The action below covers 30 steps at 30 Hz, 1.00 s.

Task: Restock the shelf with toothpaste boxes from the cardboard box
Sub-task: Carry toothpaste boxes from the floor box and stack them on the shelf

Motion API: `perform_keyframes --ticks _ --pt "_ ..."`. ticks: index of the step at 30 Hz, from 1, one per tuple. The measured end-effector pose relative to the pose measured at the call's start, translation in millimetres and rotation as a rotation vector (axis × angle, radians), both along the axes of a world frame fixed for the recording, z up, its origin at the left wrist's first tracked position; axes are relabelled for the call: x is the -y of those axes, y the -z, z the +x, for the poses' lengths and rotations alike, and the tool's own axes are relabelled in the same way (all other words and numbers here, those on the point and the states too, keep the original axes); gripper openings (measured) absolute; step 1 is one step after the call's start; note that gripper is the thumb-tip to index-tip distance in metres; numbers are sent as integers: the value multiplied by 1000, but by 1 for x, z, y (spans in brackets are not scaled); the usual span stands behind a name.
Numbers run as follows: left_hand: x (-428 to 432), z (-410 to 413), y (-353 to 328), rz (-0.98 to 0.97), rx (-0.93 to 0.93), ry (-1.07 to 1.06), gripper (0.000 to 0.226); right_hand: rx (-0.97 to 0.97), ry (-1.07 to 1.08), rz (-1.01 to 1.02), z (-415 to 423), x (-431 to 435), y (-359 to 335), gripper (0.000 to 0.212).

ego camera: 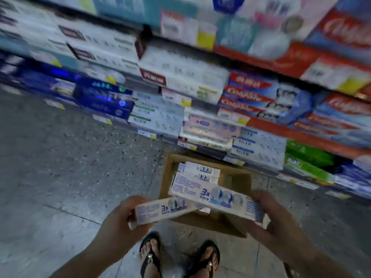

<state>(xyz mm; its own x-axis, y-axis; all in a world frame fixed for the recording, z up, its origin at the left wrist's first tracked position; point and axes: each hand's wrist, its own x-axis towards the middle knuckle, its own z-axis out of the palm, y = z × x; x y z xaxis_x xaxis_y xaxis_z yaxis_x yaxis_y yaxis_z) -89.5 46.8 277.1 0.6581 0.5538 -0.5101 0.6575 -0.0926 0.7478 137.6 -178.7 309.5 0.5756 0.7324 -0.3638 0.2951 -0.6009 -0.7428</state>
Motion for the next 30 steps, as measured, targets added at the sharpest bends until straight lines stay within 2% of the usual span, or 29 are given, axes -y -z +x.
perform_keyframes --ticks 4,6,8,12,13,16,22,23,26,30 --pt "2 -22 -110 -28 113 -164 41 36 -153 119 -6 -34 -109 46" --pt "6 -37 -161 -13 171 -227 35 -10 -203 138 -13 -50 -167 54" --pt "8 -56 -214 -5 231 -309 31 -47 -247 156 -23 -67 -221 44" --pt "5 -98 -306 62 364 -461 41 -35 -336 225 -52 -105 -311 40" --pt "3 -110 -323 77 405 -505 43 -19 -367 235 -61 -116 -329 39" --pt "-8 -151 -366 116 458 -615 45 21 -445 297 -90 -148 -373 61" --pt "-65 -255 -417 136 530 -734 44 11 -500 408 -172 -234 -439 66" --pt "-79 -276 -423 138 542 -758 44 43 -500 425 -189 -253 -445 63" --pt "-125 -345 -444 177 563 -804 46 64 -503 467 -253 -311 -465 28" --pt "-186 -434 -484 278 555 -827 41 104 -548 552 -340 -384 -485 22"
